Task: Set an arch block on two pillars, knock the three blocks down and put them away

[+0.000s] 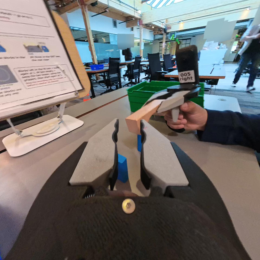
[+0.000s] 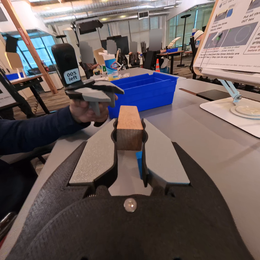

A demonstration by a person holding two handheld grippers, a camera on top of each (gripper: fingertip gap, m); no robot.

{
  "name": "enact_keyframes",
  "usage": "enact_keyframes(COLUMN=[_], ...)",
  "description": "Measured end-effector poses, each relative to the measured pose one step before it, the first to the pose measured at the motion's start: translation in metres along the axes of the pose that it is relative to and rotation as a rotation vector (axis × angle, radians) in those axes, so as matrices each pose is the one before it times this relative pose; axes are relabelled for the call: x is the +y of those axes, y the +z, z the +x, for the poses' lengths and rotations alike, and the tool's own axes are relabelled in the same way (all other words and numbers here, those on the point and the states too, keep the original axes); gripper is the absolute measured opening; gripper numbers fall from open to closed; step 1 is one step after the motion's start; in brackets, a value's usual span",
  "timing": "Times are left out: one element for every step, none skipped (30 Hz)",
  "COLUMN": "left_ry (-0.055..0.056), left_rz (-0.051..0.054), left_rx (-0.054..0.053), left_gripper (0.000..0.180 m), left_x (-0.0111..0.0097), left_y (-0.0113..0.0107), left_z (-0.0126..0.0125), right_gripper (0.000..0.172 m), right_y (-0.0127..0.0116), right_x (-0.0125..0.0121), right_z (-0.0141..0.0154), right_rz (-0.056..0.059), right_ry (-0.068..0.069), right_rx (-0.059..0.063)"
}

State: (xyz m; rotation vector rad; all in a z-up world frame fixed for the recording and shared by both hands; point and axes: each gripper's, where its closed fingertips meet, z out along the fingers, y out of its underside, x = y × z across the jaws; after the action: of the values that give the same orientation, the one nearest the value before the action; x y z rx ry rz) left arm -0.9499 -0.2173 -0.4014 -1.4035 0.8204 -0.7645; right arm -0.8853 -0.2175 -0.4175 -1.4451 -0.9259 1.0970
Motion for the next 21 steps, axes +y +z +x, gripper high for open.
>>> enact_keyframes(left_ry=[-0.0230, -0.0228, -0.0251, -0.0293, -0.0306, -0.0264, -0.0197, -0.0097, 0.0019, 0.0101, 0.0163, 0.0202, 0.0198, 0.0145, 0.0061, -0.0023, -0.0086, -0.0096, -0.0070, -0.0101, -0.0126], left_rz=[-0.0028, -0.0012, -0.0021, -0.0042, -0.0068, -0.0116, -0.0155, -0.0139, -0.0076, -0.0062, -0.0128, -0.0175, -0.0143, -0.0089, -0.0031, 0.0027, 0.0056, 0.0072, 0.0050, -0.0004, -0.0036], left_rx=[-0.0245, -0.0230, -0.0159, -0.0116, -0.0107, -0.0064, -0.0018, 0.0035, 0.0057, 0.0006, -0.0029, -0.0054, -0.0069, -0.0038, 0.0019, 0.0075, 0.0104, 0.0074, 0.0114, 0.0230, 0.0220], left_gripper=[0.027, 0.025, 0.019, 0.011, 0.004, 0.000, 0.000, 0.000, 0.000, 0.000, 0.000, 0.000, 0.000, 0.000, 0.000, 0.000, 0.000, 0.000, 0.000, 0.000, 0.000], left_x=[0.00081, 0.00068, 0.00086, 0.00130, 0.00198, 0.00280, 0.00303, 0.00236, 0.00131, 0.00114, 0.00200, 0.00277, 0.00235, 0.00151, 0.00080, -0.00017, -0.00070, -0.00080, -0.00062, 0.00014, 0.00081], left_y=[-0.00093, -0.00114, -0.00103, -0.00091, -0.00068, -0.00028, 0.00007, 0.00044, 0.00050, 0.00055, 0.00095, 0.00118, 0.00119, 0.00103, 0.00075, 0.00043, 0.00035, 0.00007, 0.00001, 0.00034, 0.00080], left_z=[-0.00693, -0.00681, -0.00591, -0.00528, -0.00524, -0.00437, -0.00301, -0.00110, 0.00075, 0.00105, 0.00115, 0.00090, 0.00069, 0.00076, 0.00125, 0.00173, 0.00177, 0.00112, 0.00134, 0.00334, 0.00342], right_gripper=[0.031, 0.031, 0.031, 0.031, 0.031, 0.031, 0.031, 0.031, 0.031, 0.031, 0.031, 0.031, 0.031, 0.031, 0.031, 0.031, 0.031, 0.031, 0.031, 0.031, 0.031], right_y=[0.00292, 0.00258, 0.00243, 0.00245, 0.00233, 0.00235, 0.00225, 0.00221, 0.00206, 0.00212, 0.00237, 0.00226, 0.00227, 0.00204, 0.00167, 0.00115, 0.00083, 0.00039, 0.00008, 0.00010, 0.00036], right_x=[0.00194, -0.00059, -0.00176, -0.00118, 0.00038, 0.00174, 0.00214, 0.00186, 0.00106, -0.00008, -0.00072, -0.00091, -0.00114, -0.00113, -0.00066, 0.00032, 0.00155, 0.00212, 0.00193, 0.00210, 0.00194], right_z=[0.00304, -0.00060, -0.00188, -0.00141, -0.00132, -0.00053, 0.00023, 0.00065, 0.00132, 0.00118, 0.00103, 0.00093, 0.00005, -0.00114, -0.00146, -0.00153, -0.00218, -0.00113, 0.00057, 0.00136, 0.00117], right_rz=[-0.0146, -0.0021, 0.0035, 0.0017, -0.0048, -0.0113, -0.0117, -0.0090, -0.0044, 0.0010, 0.0018, 0.0018, 0.0036, 0.0033, -0.0007, -0.0054, -0.0106, -0.0108, -0.0070, -0.0087, -0.0077], right_ry=[-0.0106, -0.0067, 0.0009, 0.0026, -0.0044, -0.0090, -0.0088, -0.0047, -0.0015, -0.0015, -0.0025, -0.0012, 0.0006, -0.0004, -0.0030, -0.0091, -0.0110, -0.0070, -0.0027, 0.0008, -0.0009], right_rx=[0.0037, -0.0160, -0.0222, -0.0169, -0.0120, -0.0043, 0.0008, 0.0002, 0.0023, 0.0012, -0.0011, -0.0011, -0.0060, -0.0117, -0.0089, -0.0050, -0.0075, -0.0033, 0.0028, 0.0046, 0.0034])
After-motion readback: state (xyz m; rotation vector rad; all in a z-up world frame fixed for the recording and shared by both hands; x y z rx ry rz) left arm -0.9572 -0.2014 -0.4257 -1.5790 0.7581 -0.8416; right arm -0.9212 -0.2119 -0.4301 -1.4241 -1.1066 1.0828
